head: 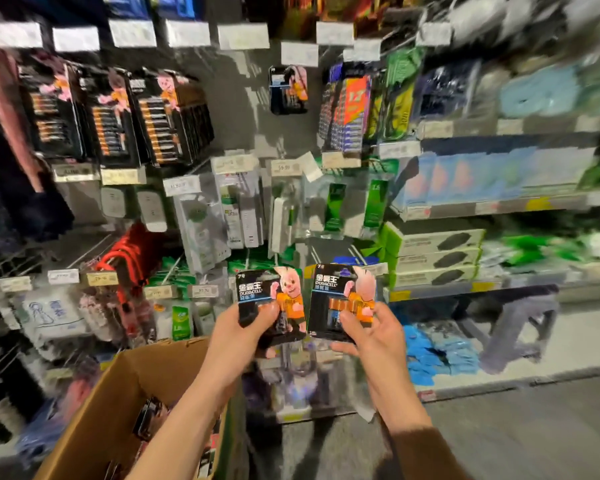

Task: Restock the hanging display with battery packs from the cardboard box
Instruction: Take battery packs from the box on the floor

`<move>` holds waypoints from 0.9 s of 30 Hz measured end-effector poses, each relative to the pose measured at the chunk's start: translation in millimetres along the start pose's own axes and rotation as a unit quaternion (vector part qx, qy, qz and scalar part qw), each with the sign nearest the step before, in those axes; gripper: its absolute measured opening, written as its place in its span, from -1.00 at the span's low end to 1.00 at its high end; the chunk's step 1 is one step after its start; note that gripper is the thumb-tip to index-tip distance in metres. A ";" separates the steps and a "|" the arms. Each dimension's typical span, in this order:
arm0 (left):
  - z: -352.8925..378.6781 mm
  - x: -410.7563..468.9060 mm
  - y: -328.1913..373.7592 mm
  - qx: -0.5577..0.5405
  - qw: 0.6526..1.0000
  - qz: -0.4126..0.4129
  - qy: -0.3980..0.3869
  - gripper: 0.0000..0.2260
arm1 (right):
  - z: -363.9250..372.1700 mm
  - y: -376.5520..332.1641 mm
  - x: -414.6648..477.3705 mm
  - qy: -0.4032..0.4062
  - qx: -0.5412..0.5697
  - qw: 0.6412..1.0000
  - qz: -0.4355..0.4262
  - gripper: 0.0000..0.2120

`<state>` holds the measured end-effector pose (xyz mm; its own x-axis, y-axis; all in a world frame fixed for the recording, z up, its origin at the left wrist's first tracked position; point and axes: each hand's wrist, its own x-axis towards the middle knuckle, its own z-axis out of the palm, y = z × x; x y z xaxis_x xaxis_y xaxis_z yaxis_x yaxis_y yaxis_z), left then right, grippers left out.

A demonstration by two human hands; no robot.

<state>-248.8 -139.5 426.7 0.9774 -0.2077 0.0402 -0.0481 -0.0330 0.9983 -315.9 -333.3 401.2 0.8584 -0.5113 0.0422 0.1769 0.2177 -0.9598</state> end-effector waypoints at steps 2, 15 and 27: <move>12.2 4.3 15.7 -0.018 1.000 0.011 -0.008 -0.86 | -9.1 -16.8 7.8 0.013 -0.010 1.000 -0.024 -0.81; 30.4 100.2 81.8 -0.075 0.995 0.058 -0.023 -0.82 | 4.5 -73.2 101.9 0.007 -0.045 0.995 -0.086 -0.84; 16.5 239.7 134.2 -0.109 0.987 0.099 -0.057 -0.83 | 74.4 -109.2 227.3 0.001 -0.075 0.987 -0.142 -0.79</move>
<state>-24.4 -209.8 569.6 0.9229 -0.2985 0.2431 -0.1787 0.2271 0.9573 -104.4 -411.4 536.2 0.7839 -0.5348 0.3153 0.3365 -0.0607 -0.9397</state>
